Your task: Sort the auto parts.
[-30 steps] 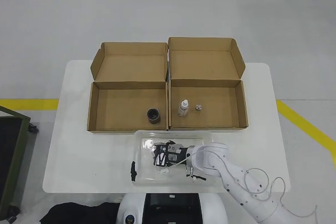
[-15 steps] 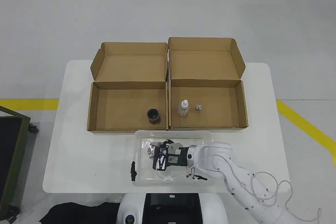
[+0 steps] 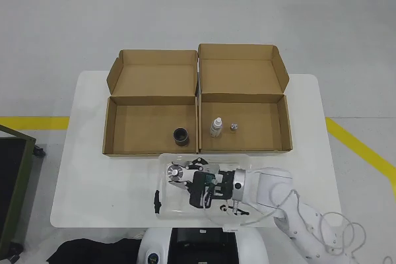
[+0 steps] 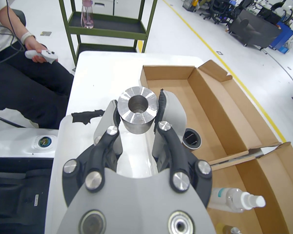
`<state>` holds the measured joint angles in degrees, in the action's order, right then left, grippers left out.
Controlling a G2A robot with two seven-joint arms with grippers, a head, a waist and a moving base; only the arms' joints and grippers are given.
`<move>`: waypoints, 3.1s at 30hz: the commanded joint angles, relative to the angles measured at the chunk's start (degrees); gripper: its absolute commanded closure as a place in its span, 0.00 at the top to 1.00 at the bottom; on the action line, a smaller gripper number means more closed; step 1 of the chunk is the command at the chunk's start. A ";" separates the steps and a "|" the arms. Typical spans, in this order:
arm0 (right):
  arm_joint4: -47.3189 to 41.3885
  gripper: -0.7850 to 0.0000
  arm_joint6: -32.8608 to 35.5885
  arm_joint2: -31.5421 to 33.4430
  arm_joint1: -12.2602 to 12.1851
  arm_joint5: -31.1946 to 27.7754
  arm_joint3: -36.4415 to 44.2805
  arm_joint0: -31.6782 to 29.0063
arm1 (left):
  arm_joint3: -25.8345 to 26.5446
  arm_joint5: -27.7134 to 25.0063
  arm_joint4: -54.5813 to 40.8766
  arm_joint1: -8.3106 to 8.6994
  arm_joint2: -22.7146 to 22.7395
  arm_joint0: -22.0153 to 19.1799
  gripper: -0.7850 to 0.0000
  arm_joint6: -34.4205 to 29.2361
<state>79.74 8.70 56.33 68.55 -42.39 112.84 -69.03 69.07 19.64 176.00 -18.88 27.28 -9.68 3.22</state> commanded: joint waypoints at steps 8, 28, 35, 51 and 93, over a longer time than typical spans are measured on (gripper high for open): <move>-2.19 0.00 -9.56 3.93 -0.15 2.70 -0.38 0.47 | 0.00 0.00 0.00 0.00 0.00 0.00 1.00 0.00; -4.95 0.00 -15.03 8.21 -0.60 2.69 2.16 0.72 | 0.00 0.00 0.00 0.00 0.00 0.00 1.00 0.00; -3.72 0.00 -12.20 6.71 -0.47 3.52 1.78 1.41 | 0.00 0.00 0.00 0.00 0.00 0.00 1.00 0.00; -3.45 0.00 1.15 -5.79 2.50 7.16 -11.76 12.65 | 0.00 0.00 0.00 0.00 0.00 0.00 1.00 0.00; -4.23 0.03 14.95 -27.85 18.00 14.91 -45.86 38.34 | 0.00 0.00 0.00 0.00 0.00 0.00 1.00 0.00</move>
<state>75.41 23.47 28.54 86.38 -27.44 67.21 -30.81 69.07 19.64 176.00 -18.88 27.28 -9.68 3.22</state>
